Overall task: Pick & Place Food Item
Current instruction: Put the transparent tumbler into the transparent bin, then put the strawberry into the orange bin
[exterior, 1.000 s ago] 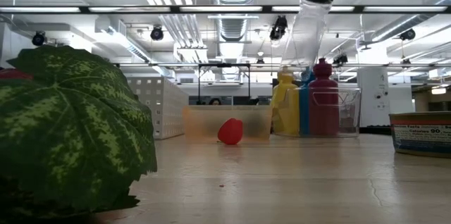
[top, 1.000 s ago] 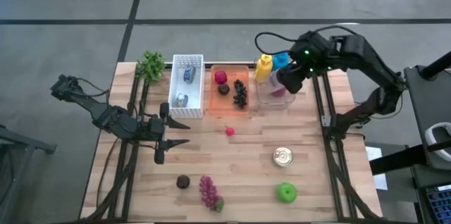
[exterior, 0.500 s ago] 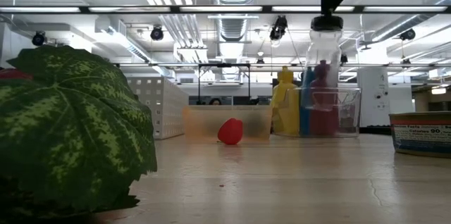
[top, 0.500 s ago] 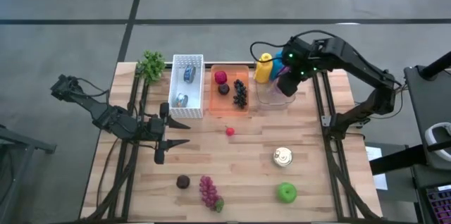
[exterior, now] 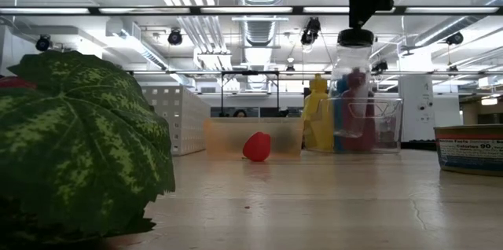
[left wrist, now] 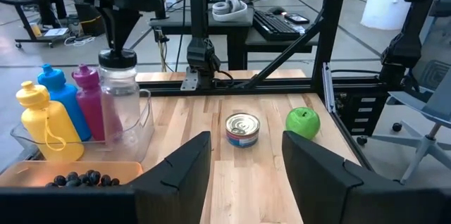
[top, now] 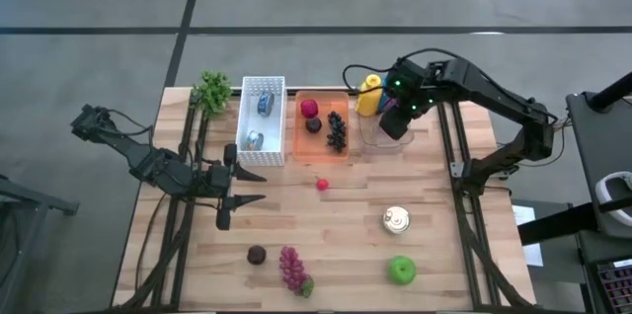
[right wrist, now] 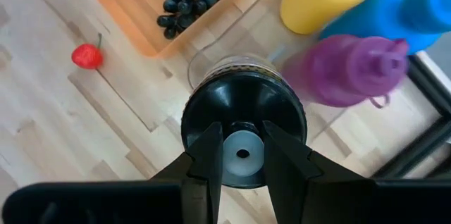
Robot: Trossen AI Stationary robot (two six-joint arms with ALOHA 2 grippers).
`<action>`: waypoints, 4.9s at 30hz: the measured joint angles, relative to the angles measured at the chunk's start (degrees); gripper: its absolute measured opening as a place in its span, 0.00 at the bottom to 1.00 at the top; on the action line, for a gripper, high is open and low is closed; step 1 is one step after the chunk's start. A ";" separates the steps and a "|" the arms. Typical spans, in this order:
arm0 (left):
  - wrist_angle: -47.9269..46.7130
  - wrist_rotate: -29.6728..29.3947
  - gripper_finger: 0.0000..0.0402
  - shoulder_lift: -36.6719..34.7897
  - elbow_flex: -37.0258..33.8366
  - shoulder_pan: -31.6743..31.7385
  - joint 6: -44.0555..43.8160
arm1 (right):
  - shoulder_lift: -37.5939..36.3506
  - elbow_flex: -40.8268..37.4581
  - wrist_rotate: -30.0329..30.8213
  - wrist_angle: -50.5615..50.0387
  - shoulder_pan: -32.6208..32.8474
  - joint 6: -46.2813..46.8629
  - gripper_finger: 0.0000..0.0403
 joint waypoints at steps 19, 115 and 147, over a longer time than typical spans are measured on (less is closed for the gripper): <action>-0.02 0.00 0.50 0.00 0.00 0.00 -0.02 | 0.00 -1.92 -0.55 1.03 0.00 -0.22 0.27; -0.71 0.57 0.44 20.01 7.47 0.25 -5.88 | -9.27 -3.70 26.72 10.61 56.26 13.62 0.02; 0.45 6.60 0.50 46.52 13.49 13.87 -16.81 | -9.35 -7.12 26.02 12.57 60.28 13.25 0.02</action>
